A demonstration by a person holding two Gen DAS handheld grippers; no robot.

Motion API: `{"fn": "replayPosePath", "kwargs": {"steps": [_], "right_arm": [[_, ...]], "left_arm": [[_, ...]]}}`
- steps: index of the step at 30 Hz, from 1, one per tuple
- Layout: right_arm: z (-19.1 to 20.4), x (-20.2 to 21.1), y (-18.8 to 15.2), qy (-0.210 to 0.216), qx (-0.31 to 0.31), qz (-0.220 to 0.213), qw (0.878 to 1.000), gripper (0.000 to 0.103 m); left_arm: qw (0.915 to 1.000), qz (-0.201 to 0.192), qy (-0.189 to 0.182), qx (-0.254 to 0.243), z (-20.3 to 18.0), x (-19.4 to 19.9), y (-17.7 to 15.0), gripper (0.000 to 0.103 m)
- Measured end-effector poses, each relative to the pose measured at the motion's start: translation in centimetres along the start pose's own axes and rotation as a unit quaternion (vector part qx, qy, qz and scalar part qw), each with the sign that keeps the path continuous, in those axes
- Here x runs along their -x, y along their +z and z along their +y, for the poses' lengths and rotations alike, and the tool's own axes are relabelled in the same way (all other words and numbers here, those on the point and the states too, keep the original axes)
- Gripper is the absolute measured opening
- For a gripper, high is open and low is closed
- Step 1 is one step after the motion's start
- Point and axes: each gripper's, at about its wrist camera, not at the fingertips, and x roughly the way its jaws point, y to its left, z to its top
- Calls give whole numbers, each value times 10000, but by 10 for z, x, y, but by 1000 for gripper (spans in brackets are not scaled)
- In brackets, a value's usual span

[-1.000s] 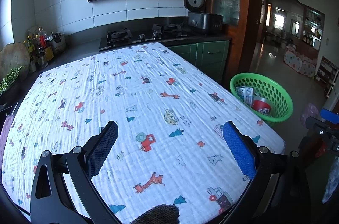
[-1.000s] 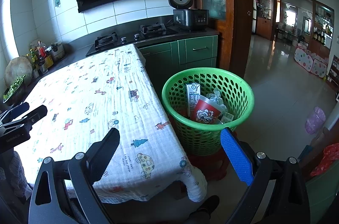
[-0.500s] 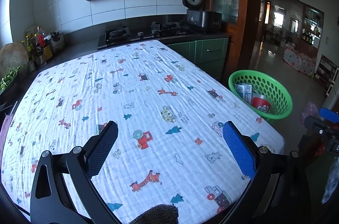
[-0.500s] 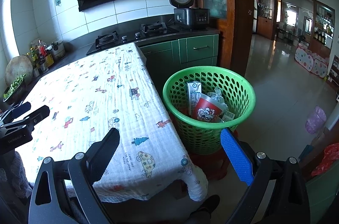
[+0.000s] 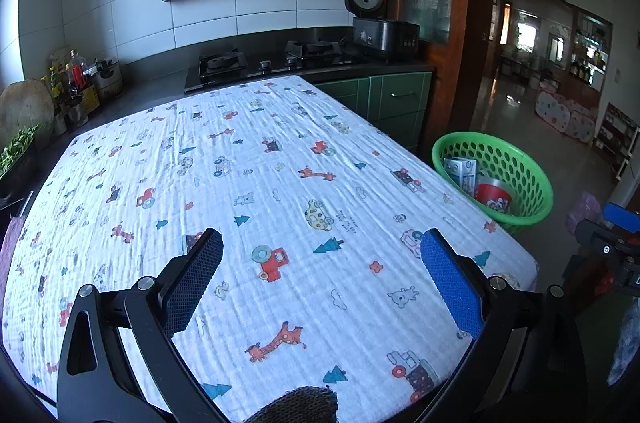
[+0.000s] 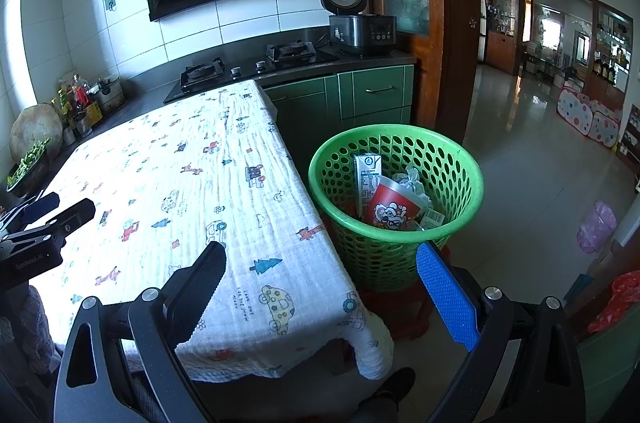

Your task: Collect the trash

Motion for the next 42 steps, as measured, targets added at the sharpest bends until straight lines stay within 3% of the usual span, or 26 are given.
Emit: {"fn": "replayPosePath", "kwargs": {"steps": [42], "right_arm": [[5, -3, 0, 99, 76, 2, 9999, 93]], "left_arm": [[10000, -66, 18, -16, 1, 1, -4, 98]]}}
